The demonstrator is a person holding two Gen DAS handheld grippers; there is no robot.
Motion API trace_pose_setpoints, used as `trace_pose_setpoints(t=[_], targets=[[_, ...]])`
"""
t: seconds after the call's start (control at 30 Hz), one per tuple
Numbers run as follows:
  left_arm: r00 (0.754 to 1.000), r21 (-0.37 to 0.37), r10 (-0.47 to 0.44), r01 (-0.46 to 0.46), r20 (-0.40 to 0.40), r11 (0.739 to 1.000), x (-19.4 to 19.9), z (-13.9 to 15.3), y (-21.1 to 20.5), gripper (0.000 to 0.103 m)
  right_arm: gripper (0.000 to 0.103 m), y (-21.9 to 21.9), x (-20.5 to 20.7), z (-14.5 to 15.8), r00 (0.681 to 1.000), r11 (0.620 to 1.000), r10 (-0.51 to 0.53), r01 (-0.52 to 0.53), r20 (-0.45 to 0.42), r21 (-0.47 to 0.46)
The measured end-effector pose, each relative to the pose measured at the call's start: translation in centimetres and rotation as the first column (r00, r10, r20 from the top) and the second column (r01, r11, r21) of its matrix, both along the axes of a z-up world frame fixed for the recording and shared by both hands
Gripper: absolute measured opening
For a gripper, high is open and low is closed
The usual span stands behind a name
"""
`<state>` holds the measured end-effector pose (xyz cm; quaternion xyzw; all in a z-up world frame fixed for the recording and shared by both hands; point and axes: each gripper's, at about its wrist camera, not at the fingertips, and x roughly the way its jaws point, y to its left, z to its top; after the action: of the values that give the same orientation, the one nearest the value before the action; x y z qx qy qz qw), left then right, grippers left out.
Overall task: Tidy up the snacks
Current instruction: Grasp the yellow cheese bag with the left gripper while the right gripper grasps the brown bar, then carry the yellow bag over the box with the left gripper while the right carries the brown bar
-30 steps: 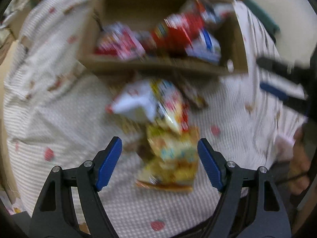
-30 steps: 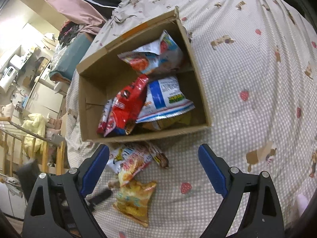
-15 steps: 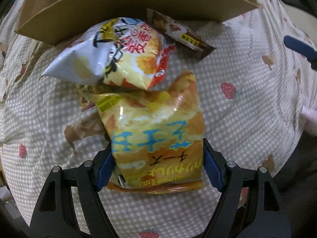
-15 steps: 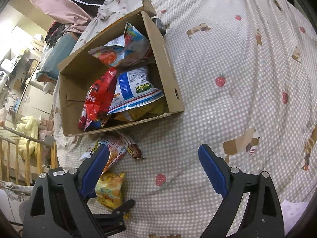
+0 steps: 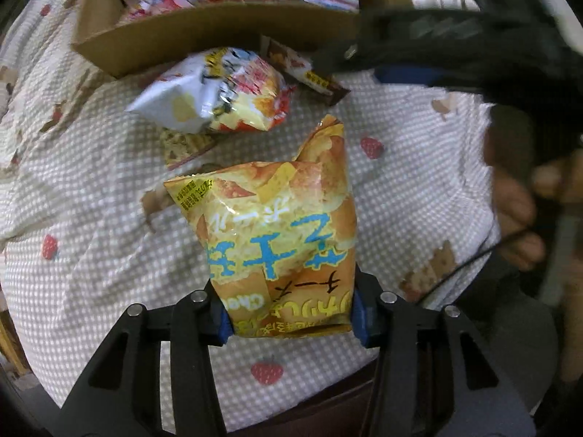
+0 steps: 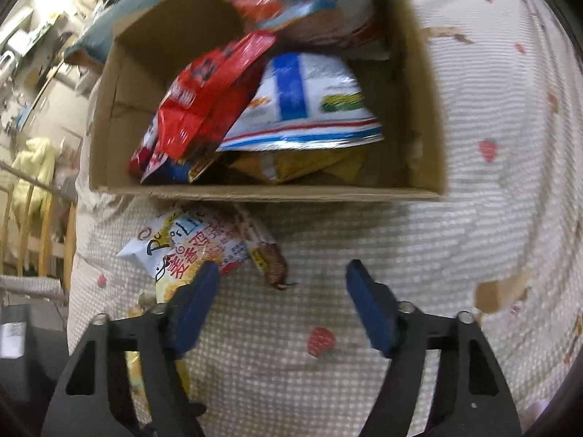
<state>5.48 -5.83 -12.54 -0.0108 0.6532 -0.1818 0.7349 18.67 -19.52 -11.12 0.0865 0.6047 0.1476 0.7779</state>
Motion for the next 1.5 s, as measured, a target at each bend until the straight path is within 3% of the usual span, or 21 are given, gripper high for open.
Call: trace_pose_setpoints(t=[0.17, 0.3, 0.37, 0.73, 0.97, 1.2, 1.5], targets=[[0.997, -0.02, 0.069, -0.069, 0.032, 0.997, -0.1, 1.4, 2.2, 0.045, 0.057, 1.8, 1.2, -2.2, 0.999, 0.998, 0.04, -0.042, -0.029, -0.053], [0.992, -0.017, 0.109, -0.108, 0.069, 0.994, -0.5, 2.2, 3.1, 0.045, 0.027, 2.3, 1.6, -3.6, 0.997, 0.996, 0.053, -0.057, -0.056, -0.075], [0.989, -0.018, 0.127, -0.126, 0.078, 0.992, -0.5, 2.5, 3.4, 0.045, 0.024, 2.2, 1.4, -3.4, 0.997, 0.995, 0.058, -0.062, -0.054, -0.073], [0.971, -0.008, 0.181, -0.182, 0.158, 0.983, -1.3, 5.3, 3.9, 0.045, 0.019, -1.1, -3.3, -0.1, 0.995, 0.996, 0.08, -0.078, -0.053, 0.033], [0.952, -0.003, 0.235, -0.239, 0.198, 0.971, 2.0, 5.6, 6.9, 0.045, 0.02, -2.5, -5.8, 4.9, 0.994, 0.979, 0.091, -0.099, 0.056, 0.18], [0.932, 0.014, 0.24, -0.253, 0.271, 0.967, 5.6, 8.2, 7.0, 0.045, 0.02, -5.1, -4.5, 8.9, 0.982, 0.971, 0.008, -0.053, 0.19, 0.232], [0.913, 0.051, 0.205, -0.238, 0.353, 0.97, 12.6, 10.4, 5.9, 0.045, 0.02, -6.2, 1.1, 8.9, 0.973, 0.976, -0.125, 0.085, 0.194, 0.201]])
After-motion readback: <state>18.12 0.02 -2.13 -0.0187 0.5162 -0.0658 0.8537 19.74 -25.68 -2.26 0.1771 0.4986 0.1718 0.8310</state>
